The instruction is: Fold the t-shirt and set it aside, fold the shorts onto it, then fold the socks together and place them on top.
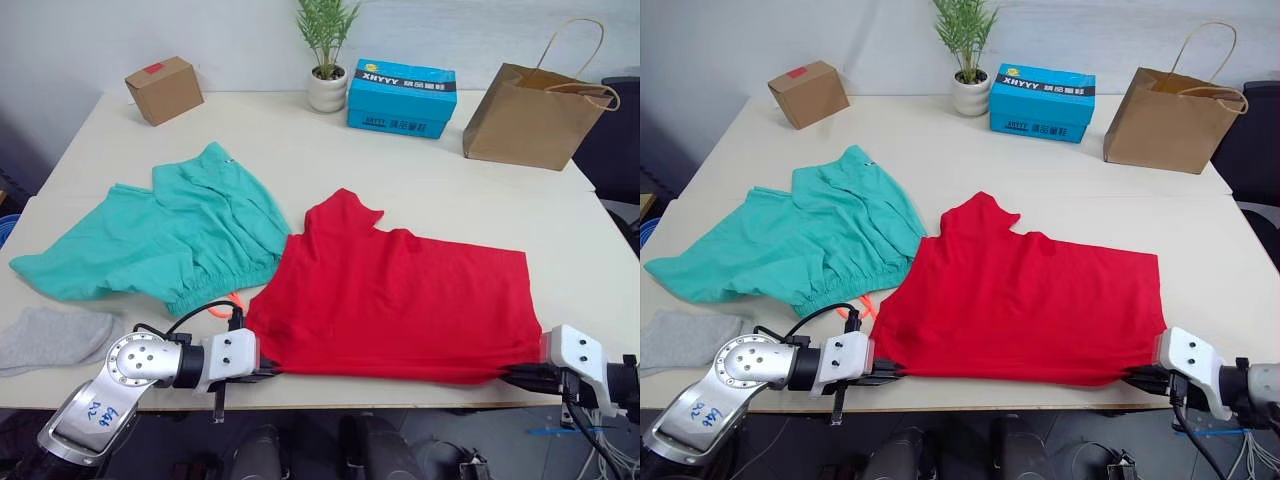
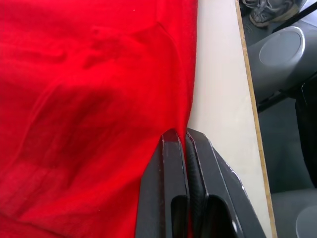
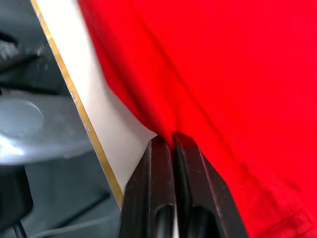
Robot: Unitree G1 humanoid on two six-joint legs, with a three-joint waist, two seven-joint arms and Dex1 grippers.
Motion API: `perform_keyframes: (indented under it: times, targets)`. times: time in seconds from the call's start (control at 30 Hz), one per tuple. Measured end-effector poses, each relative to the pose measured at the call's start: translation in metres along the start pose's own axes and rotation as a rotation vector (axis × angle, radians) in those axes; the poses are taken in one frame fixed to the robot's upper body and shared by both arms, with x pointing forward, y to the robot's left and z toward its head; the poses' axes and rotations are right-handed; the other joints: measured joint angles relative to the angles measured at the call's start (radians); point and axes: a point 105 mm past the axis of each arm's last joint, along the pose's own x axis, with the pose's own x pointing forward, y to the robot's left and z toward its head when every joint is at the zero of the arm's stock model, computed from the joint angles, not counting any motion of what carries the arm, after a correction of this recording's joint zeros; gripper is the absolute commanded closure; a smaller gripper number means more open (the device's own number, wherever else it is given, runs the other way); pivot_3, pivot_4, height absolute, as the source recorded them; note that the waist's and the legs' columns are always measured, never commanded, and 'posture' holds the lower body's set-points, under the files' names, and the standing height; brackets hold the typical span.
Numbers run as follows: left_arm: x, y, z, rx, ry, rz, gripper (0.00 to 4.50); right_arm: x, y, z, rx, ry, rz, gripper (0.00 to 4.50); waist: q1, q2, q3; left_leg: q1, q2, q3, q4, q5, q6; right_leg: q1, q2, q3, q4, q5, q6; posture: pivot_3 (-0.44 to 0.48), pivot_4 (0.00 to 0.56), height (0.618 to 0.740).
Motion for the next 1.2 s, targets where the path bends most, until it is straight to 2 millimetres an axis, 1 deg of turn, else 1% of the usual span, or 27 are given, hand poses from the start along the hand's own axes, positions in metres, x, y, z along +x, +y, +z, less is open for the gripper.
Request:
perform_keyframes:
  times: [0.03, 0.07, 0.2, 0.33, 0.37, 0.4, 0.47, 0.5, 0.53, 0.6, 0.67, 0.7, 0.73, 0.77, 0.87, 0.97, 1.03, 1.2]
  targets:
    - [-0.002, -0.001, -0.001, -0.013, 0.004, -0.009, 3.54, 0.0, 0.002, -0.002, 0.016, 0.002, 0.007, 3.28, 0.0, 0.0, 0.0, 0.0, 0.0, 0.0, 0.0, 0.0, 0.0, 0.0, 0.0, 0.0, 0.0, 0.0, 0.0, 0.0, 0.15, 0.74]
    - [-0.005, 0.0, 0.0, -0.027, -0.003, -0.009, 3.18, -0.002, 0.003, -0.003, 0.039, -0.01, 0.006, 2.92, 0.0, 0.0, 0.0, 0.0, 0.0, 0.0, 0.0, 0.0, 0.0, 0.0, 0.0, 0.0, 0.0, 0.0, 0.0, 0.0, 0.15, 0.74]
    - [-0.029, 0.019, 0.014, -0.085, -0.049, 0.047, 1.98, -0.018, 0.006, 0.004, 0.133, -0.064, 0.004, 1.58, 0.001, 0.0, 0.0, 0.0, 0.0, -0.001, 0.0, -0.001, 0.002, 0.0, 0.0, 0.0, 0.0, 0.0, 0.0, 0.0, 0.15, 0.74]
    - [-0.058, 0.024, 0.01, -0.207, 0.031, 0.026, 0.71, -0.036, 0.012, 0.014, 0.256, -0.105, 0.011, 0.19, -0.001, 0.0, 0.0, 0.0, 0.0, -0.001, -0.001, -0.001, 0.001, 0.0, 0.0, -0.001, 0.0, -0.001, -0.001, 0.0, 0.15, 0.74]
    - [-0.066, 0.026, 0.009, -0.244, 0.041, 0.021, 0.37, -0.042, 0.013, 0.017, 0.3, -0.122, 0.017, 0.0, -0.001, 0.0, 0.0, -0.001, 0.0, -0.001, -0.001, -0.001, 0.001, 0.0, 0.0, -0.001, -0.001, -0.001, -0.001, 0.0, 0.15, 0.74]
    - [-0.072, 0.033, 0.012, -0.259, 0.028, 0.036, 0.09, -0.046, 0.011, 0.02, 0.326, -0.134, 0.015, 0.0, 0.0, 0.0, 0.0, 0.0, 0.0, -0.002, 0.0, -0.002, 0.002, 0.0, 0.0, -0.001, 0.0, -0.001, -0.001, 0.0, 0.15, 0.74]
    - [-0.08, 0.057, 0.027, -0.269, -0.051, 0.096, 0.03, -0.053, 0.004, 0.028, 0.345, -0.151, 0.001, 0.0, 0.002, 0.0, 0.0, -0.001, 0.0, -0.002, 0.001, -0.002, 0.005, 0.0, -0.001, -0.001, -0.001, 0.0, -0.001, 0.0, 0.15, 0.74]
    - [-0.083, 0.07, 0.038, -0.274, -0.106, 0.13, 0.03, -0.056, -0.005, 0.033, 0.336, -0.173, -0.03, 0.0, 0.004, -0.001, 0.001, -0.001, -0.001, -0.002, 0.001, -0.002, 0.005, 0.001, -0.001, -0.001, -0.001, 0.001, 0.0, 0.0, 0.15, 0.74]
    - [-0.085, 0.085, 0.05, -0.274, -0.166, 0.162, 0.03, -0.06, -0.02, 0.04, 0.317, -0.218, -0.086, 0.0, 0.006, -0.002, 0.001, -0.001, -0.001, -0.002, 0.002, -0.002, 0.006, 0.001, -0.001, -0.001, -0.001, 0.002, 0.0, 0.0, 0.15, 0.74]
    - [-0.089, 0.117, 0.076, -0.27, -0.26, 0.221, 0.03, -0.078, -0.065, 0.06, 0.238, -0.338, -0.291, 0.0, 0.004, -0.003, 0.002, -0.004, -0.003, -0.002, 0.004, 0.001, 0.006, -0.001, -0.001, -0.002, -0.001, 0.005, 0.002, 0.0, 0.15, 0.74]
    - [-0.083, 0.141, 0.089, -0.258, -0.275, 0.248, 0.03, -0.085, -0.094, 0.064, 0.164, -0.356, -0.431, 0.0, 0.005, -0.003, 0.001, -0.005, -0.004, -0.001, 0.003, 0.003, 0.002, -0.001, -0.001, -0.002, -0.001, 0.004, 0.002, 0.0, 0.15, 0.74]
    - [-0.078, 0.151, 0.092, -0.268, -0.277, 0.255, 0.03, -0.083, -0.103, 0.062, 0.144, -0.344, -0.466, 0.0, 0.006, -0.003, 0.001, -0.007, -0.003, -0.001, 0.003, 0.004, 0.001, -0.003, -0.001, -0.003, -0.001, 0.004, 0.003, 0.0, 0.15, 0.74]
    - [-0.072, 0.158, 0.092, -0.279, -0.274, 0.258, 0.03, -0.08, -0.108, 0.06, 0.139, -0.332, -0.478, 0.0, 0.007, -0.003, 0.001, -0.009, -0.003, -0.001, 0.003, 0.005, 0.001, -0.005, 0.0, -0.003, -0.001, 0.003, 0.003, 0.0, 0.15, 0.74]
    - [-0.063, 0.171, 0.093, -0.309, -0.276, 0.262, 0.03, -0.074, -0.117, 0.055, 0.141, -0.312, -0.496, 0.0, 0.008, -0.003, 0.001, -0.01, -0.003, 0.0, 0.004, 0.005, 0.0, -0.006, 0.0, -0.003, 0.0, 0.002, 0.003, 0.0, 0.15, 0.74]
    - [-0.037, 0.193, 0.095, -0.341, -0.236, 0.252, 0.03, -0.062, -0.138, 0.052, 0.138, -0.283, -0.531, 0.0, 0.007, -0.003, 0.001, -0.015, -0.003, 0.003, 0.006, 0.005, 0.0, -0.012, 0.001, -0.002, 0.003, 0.002, 0.004, 0.0, 0.15, 0.74]
    - [-0.013, 0.21, 0.1, -0.354, -0.204, 0.237, 0.03, -0.052, -0.157, 0.053, 0.157, -0.273, -0.555, 0.0, 0.002, -0.003, 0.002, -0.016, -0.003, 0.006, 0.009, 0.005, 0.0, -0.016, 0.001, 0.0, 0.007, 0.002, 0.004, 0.0, 0.15, 0.74]
    - [0.002, 0.22, 0.099, -0.363, -0.174, 0.247, 0.03, -0.045, -0.168, 0.047, 0.2, -0.243, -0.567, 0.0, -0.002, -0.003, 0.002, -0.016, -0.002, 0.008, 0.011, 0.005, 0.0, -0.017, 0.001, 0.002, 0.009, 0.002, 0.004, 0.0, 0.15, 0.74]
    - [0.023, 0.233, 0.088, -0.425, -0.131, 0.295, 0.03, -0.035, -0.184, 0.032, 0.284, -0.165, -0.582, 0.0, -0.01, -0.003, 0.002, -0.015, -0.001, 0.012, 0.01, 0.005, 0.0, -0.02, 0.001, 0.006, 0.012, 0.002, 0.004, 0.0, 0.15, 0.74]
